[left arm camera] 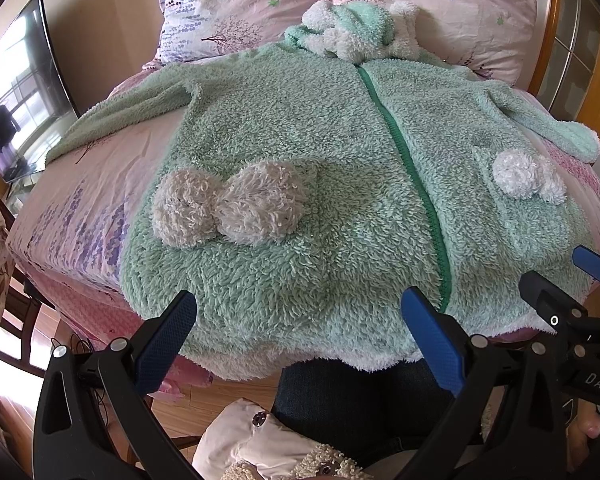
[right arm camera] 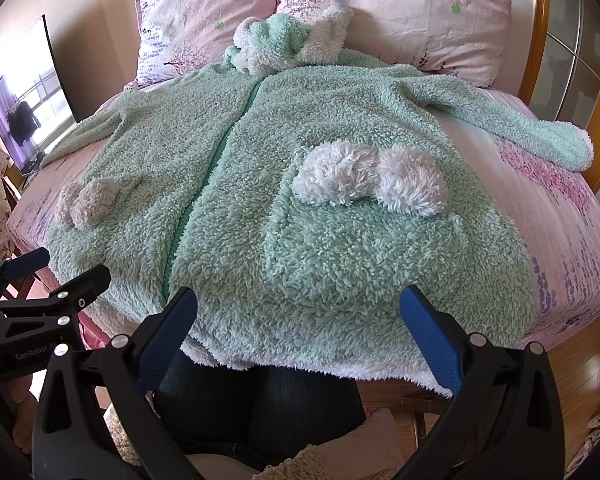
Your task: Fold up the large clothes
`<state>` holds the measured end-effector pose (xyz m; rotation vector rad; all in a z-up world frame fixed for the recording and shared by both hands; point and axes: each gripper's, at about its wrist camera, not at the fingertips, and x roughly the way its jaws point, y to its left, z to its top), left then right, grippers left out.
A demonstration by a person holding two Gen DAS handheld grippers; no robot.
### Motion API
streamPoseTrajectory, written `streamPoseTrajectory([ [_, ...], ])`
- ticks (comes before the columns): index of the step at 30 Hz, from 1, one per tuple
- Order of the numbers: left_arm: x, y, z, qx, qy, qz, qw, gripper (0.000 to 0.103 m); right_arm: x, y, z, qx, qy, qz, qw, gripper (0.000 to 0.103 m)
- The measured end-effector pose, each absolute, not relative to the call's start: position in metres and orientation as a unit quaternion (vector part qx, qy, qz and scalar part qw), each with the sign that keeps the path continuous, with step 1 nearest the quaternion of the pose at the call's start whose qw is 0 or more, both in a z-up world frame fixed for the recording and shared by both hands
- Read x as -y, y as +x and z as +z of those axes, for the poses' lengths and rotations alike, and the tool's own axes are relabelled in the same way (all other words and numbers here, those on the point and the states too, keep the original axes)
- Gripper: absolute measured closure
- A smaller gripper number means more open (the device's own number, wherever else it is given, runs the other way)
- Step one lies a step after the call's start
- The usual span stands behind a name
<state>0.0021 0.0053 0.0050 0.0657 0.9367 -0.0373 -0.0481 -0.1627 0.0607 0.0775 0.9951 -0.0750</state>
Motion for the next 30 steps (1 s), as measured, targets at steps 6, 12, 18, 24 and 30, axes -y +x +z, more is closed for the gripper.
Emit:
streamPoseTrajectory([
  [6, -0.004, 0.002, 0.002, -0.452, 0.032, -0.020, 0.891, 0.001, 0.162, -0.048, 0.058, -0.474, 0.046, -0.033, 0.879, 0.002],
  [12, -0.004, 0.003, 0.001, -0.453, 0.030, -0.018, 0.891, 0.001, 0.163, -0.051, 0.057, -0.470, 0.054, -0.033, 0.880, 0.002],
  [18, -0.004, 0.001, 0.002, -0.449, 0.029, -0.023, 0.893, 0.001, 0.164, -0.051, 0.057, -0.459, 0.064, -0.026, 0.886, 0.002],
  [24, -0.001, 0.007, 0.002, -0.452, 0.032, -0.032, 0.891, 0.001, 0.169, -0.050, 0.058, -0.434, 0.086, -0.002, 0.897, 0.002],
  [30, -0.005, 0.021, 0.005, -0.449, 0.022, -0.041, 0.892, 0.001, 0.201, -0.033, 0.059, -0.405, 0.148, 0.030, 0.902, 0.002],
])
